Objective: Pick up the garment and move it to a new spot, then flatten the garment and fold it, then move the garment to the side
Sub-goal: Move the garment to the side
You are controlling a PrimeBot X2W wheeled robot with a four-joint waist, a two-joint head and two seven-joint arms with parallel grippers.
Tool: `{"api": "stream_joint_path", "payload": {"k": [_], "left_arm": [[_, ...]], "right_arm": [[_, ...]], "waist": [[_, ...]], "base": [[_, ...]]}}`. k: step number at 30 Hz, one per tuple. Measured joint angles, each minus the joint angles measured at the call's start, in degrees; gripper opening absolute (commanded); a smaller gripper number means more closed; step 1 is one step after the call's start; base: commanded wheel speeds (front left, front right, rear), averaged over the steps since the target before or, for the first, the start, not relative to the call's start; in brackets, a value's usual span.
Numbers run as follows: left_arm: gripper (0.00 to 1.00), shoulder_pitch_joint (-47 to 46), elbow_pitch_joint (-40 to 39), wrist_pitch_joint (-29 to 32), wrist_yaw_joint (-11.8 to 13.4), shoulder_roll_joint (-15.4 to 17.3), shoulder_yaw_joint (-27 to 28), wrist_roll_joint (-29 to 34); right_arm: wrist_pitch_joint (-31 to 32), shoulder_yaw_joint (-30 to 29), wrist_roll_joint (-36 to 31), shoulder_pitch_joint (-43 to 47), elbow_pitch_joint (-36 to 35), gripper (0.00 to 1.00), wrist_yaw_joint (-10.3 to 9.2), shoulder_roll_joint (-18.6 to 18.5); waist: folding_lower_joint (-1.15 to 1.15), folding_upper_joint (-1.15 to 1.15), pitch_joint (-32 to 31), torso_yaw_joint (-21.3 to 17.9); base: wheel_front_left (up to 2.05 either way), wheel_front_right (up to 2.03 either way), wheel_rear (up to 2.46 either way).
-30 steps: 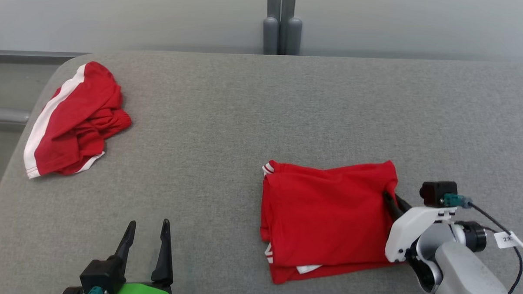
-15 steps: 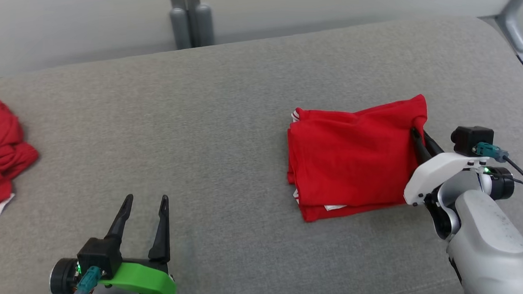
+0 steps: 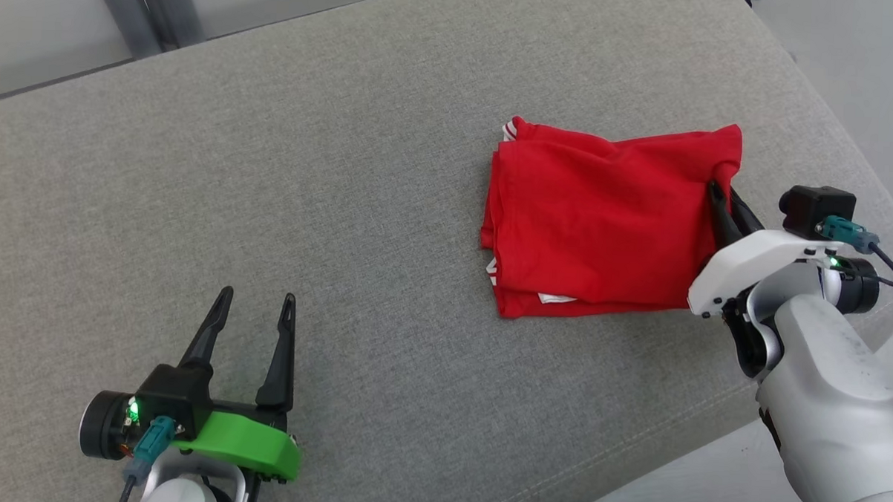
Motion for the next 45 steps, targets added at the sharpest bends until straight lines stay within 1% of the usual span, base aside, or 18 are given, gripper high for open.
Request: {"api": "stream_joint_path", "payload": {"k": [3,9,15,21,29,33,38,40,41,43,45], "left_arm": [[1.0,-0.1,-0.6,0.4,0.1,0.3,0.0,0.0],[1.0,-0.7,-2.4,0.9,0.5,1.0,0.0,0.2],[1.0,-1.5,-4.3,1.8,0.7,1.6,-0.3,0.6],[1.0,-2.5,-6.8,2.7,0.7,2.4,-0.9,1.2],[1.0,-2.8,-9.9,3.5,0.9,3.0,-2.1,2.0],[1.0,-2.8,-10.5,3.8,0.9,3.3,-2.4,2.1],[1.0,-2.7,-11.1,3.9,1.3,3.6,-2.7,2.2],[1.0,-2.7,-11.2,3.9,1.4,3.7,-2.8,2.3],[1.0,-2.7,-11.2,4.0,1.4,3.7,-2.8,2.3],[1.0,-2.7,-11.1,4.0,1.5,3.7,-2.9,2.3],[1.0,-2.7,-10.9,4.0,1.6,3.7,-2.9,2.3]], "right_arm": [[-0.3,0.2,-0.4,-1.8,0.7,0.0,0.0,0.2],[-0.5,-0.1,-1.1,-8.3,3.1,0.0,0.0,-0.2],[-0.6,-2.5,-2.6,-16.9,8.0,0.0,0.0,-2.5],[-0.8,-4.4,-6.8,-23.0,14.6,0.0,0.0,-7.1],[-1.8,-8.3,-12.2,-27.9,21.1,0.0,0.0,-15.8],[-2.2,-10.6,-15.1,-28.8,23.0,0.0,0.01,-17.9],[-3.1,-15.2,-19.4,-29.2,24.1,0.01,0.0,-20.4],[-3.4,-17.5,-21.4,-29.2,23.9,0.6,0.0,-20.6],[-3.5,-18.8,-22.6,-29.2,23.3,1.0,0.0,-20.5],[-3.6,-21.0,-25.1,-28.9,21.4,1.0,0.0,-19.7],[-3.8,-23.4,-27.8,-27.9,17.8,1.0,0.0,-18.1]], "waist": [[0.0,0.0,1.2,0.0],[0.0,0.0,2.5,2.4],[0.0,0.0,4.4,5.6],[0.0,0.0,6.8,9.0],[0.0,0.0,10.5,13.3],[0.0,0.0,12.3,14.8],[0.0,0.0,14.2,16.3],[0.0,0.0,14.6,16.7],[0.0,0.0,14.7,16.8],[0.0,0.0,14.6,16.9],[0.0,0.0,14.3,16.8]], "base": [[0.0,0.0,0.0],[0.0,0.0,0.0],[0.0,0.0,0.0],[0.0,0.0,0.0],[0.0,0.0,0.0],[0.0,0.0,0.0],[0.0,0.0,0.0],[0.0,0.0,0.0],[0.0,0.0,0.0],[0.0,0.0,0.0],[0.0,0.0,0.0]]}}
